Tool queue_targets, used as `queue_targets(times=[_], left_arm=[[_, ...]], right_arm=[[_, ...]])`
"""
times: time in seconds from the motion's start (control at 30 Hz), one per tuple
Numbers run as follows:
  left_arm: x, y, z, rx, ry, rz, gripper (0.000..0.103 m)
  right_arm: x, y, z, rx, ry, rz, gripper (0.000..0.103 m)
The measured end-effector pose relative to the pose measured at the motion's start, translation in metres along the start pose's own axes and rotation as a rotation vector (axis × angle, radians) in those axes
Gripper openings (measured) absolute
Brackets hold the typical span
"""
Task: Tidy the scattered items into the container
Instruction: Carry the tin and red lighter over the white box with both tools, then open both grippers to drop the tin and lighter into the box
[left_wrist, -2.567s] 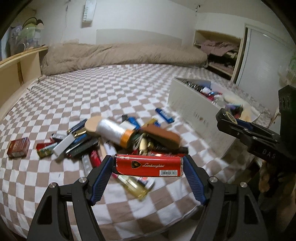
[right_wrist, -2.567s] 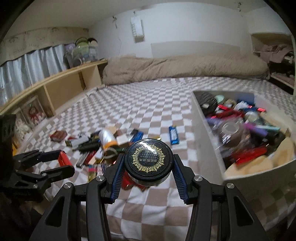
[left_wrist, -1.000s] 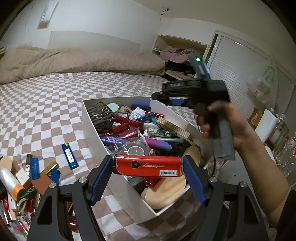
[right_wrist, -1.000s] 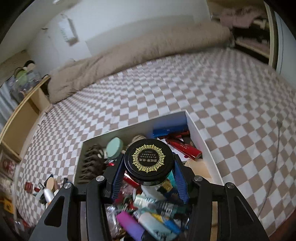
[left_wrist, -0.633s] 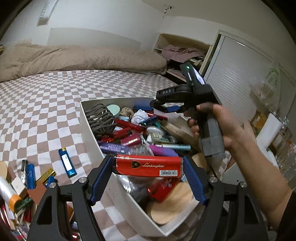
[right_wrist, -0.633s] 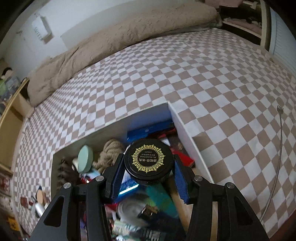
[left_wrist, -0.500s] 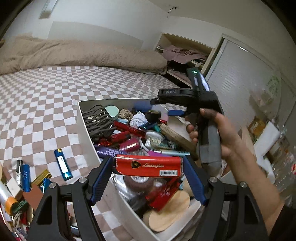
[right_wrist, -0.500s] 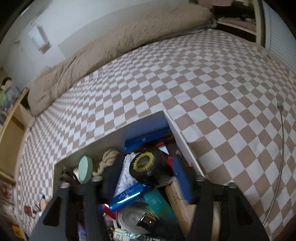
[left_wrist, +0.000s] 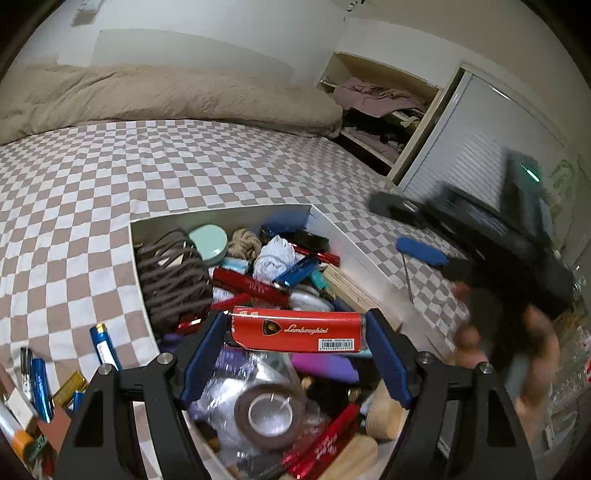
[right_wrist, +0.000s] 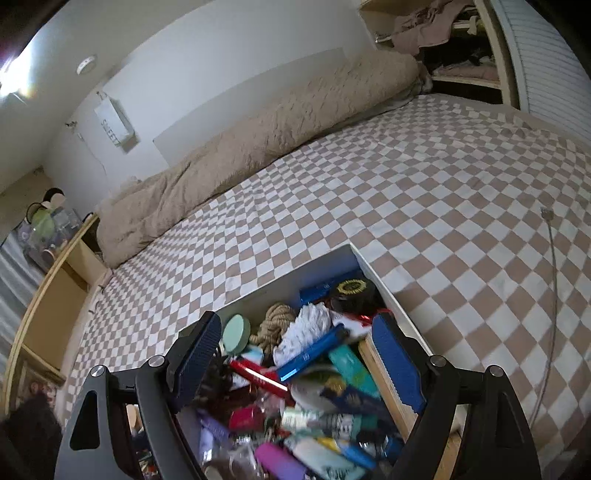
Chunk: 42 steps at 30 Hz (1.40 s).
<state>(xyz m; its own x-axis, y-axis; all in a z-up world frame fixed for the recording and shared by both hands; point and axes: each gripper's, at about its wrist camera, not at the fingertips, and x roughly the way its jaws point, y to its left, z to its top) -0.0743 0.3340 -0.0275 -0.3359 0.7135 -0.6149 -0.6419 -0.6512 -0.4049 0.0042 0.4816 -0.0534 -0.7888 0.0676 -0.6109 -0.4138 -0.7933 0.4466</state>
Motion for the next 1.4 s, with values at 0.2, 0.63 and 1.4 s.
queue_targets(times=[0.2,0.63,1.4], left_arm=[[0.018,0.001,0.029,-0.01,0.049,0.026,0.076],[0.088,0.002,0.072,-0.123,0.238,0.052,0.076],[0.072,0.01,0.082,-0.188,0.186,0.051,0.102]], right_arm=[[-0.027,-0.009,-0.015,0.053,-0.029,0.055,0.084],[-0.066,-0.013,-0.054,0.02,-0.083,0.005,0.084],[-0.085,-0.01,-0.075,-0.009,-0.074,-0.007,0.084]])
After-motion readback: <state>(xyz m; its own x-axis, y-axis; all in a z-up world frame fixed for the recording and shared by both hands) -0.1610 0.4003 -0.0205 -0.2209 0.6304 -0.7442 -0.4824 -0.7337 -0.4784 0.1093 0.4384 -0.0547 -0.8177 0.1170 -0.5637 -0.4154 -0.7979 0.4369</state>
